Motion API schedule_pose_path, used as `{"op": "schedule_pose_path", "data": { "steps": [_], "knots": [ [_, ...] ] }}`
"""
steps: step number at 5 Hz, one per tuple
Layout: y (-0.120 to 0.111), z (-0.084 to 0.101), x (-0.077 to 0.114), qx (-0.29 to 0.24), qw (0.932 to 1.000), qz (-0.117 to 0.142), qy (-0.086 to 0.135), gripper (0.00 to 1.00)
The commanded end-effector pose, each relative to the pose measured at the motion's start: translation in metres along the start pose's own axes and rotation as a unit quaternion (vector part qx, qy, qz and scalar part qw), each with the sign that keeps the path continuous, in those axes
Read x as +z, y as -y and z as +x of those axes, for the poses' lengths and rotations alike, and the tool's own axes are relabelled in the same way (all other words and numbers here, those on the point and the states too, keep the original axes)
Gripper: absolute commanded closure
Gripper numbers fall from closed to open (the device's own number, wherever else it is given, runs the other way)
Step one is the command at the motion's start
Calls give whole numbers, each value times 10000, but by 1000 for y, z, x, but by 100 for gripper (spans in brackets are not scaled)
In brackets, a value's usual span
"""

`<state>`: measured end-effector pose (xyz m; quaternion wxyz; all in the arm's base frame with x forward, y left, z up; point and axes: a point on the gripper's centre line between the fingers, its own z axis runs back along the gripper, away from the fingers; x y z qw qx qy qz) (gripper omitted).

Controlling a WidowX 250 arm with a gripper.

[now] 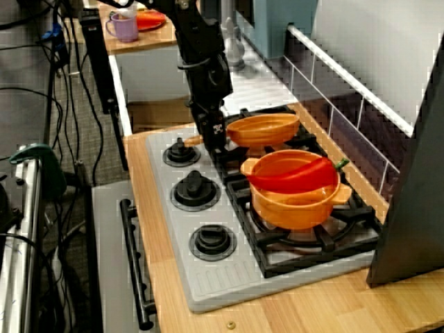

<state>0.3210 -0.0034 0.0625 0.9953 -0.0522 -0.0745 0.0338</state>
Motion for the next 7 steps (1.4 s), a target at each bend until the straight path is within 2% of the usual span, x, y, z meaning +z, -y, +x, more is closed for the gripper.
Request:
{"op": "schedule_pose_path", "data": {
  "steps": [1,3,6,7],
  "knots": [
    [-9,10,32,-93,9992,78,374,100],
    [-17,10,41,-138,9991,195,353,100],
    [-17,8,36,-427,9963,486,563,100],
    [-13,7,31,-600,9957,494,508,100]
  ]
}}
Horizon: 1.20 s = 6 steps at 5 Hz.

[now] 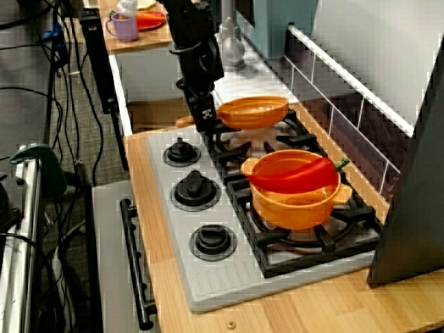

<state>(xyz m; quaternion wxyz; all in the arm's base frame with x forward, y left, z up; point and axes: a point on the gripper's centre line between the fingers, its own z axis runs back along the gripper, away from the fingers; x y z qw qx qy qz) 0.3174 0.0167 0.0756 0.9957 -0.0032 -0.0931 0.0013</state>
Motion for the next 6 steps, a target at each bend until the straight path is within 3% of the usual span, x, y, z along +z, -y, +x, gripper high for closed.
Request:
{"op": "schedule_pose_path", "data": {
  "steps": [1,6],
  "knots": [
    [7,8,10,-303,9989,136,318,100],
    [5,6,-3,-518,9972,402,346,100]
  ]
}}
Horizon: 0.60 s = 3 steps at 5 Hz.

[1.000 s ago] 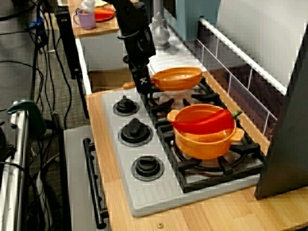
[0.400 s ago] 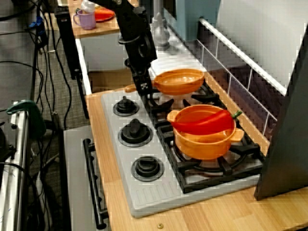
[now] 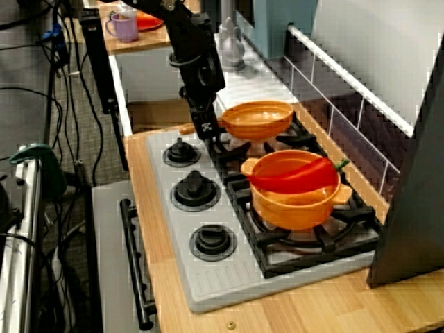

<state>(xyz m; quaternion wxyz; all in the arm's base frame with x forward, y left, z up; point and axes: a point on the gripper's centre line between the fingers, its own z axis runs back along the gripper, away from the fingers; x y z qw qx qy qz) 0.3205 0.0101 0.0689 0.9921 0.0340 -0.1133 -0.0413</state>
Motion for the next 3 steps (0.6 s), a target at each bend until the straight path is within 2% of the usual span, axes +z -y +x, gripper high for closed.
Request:
{"op": "schedule_pose_path", "data": {
  "steps": [1,2,3],
  "knots": [
    [-3,5,2,-53,9999,89,70,100],
    [-5,5,3,-24,9999,99,76,100],
    [-5,5,4,-13,9999,131,77,0]
  ]
}}
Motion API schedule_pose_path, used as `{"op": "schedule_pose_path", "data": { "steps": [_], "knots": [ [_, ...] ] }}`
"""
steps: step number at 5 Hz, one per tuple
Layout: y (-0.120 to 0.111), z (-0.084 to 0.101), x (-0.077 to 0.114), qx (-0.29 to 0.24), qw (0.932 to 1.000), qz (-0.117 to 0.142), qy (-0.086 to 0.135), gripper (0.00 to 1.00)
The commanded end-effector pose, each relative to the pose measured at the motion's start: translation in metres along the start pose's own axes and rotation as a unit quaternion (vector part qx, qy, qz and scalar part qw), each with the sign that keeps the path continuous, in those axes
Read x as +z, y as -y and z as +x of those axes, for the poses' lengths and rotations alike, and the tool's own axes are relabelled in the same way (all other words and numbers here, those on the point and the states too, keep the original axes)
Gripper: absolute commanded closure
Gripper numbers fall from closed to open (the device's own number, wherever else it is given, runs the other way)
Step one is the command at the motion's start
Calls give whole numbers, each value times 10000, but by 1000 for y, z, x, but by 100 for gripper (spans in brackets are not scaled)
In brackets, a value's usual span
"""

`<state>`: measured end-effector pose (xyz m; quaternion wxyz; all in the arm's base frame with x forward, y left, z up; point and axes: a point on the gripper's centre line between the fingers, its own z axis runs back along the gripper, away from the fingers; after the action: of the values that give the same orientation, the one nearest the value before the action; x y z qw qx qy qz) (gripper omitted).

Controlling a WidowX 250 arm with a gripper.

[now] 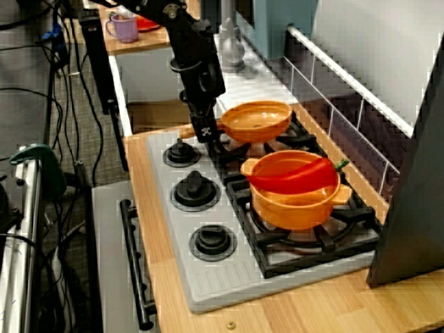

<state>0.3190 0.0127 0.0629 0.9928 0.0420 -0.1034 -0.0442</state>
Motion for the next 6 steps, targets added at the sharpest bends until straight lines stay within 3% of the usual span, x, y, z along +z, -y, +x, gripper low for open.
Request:
{"op": "schedule_pose_path", "data": {
  "steps": [1,3,5,6],
  "knots": [
    [-5,9,10,99,9999,-3,90,0],
    [-12,17,21,250,9992,-316,-54,0],
    [-7,26,46,244,9983,-514,81,0],
    [3,28,56,222,9982,-495,246,0]
  ]
}}
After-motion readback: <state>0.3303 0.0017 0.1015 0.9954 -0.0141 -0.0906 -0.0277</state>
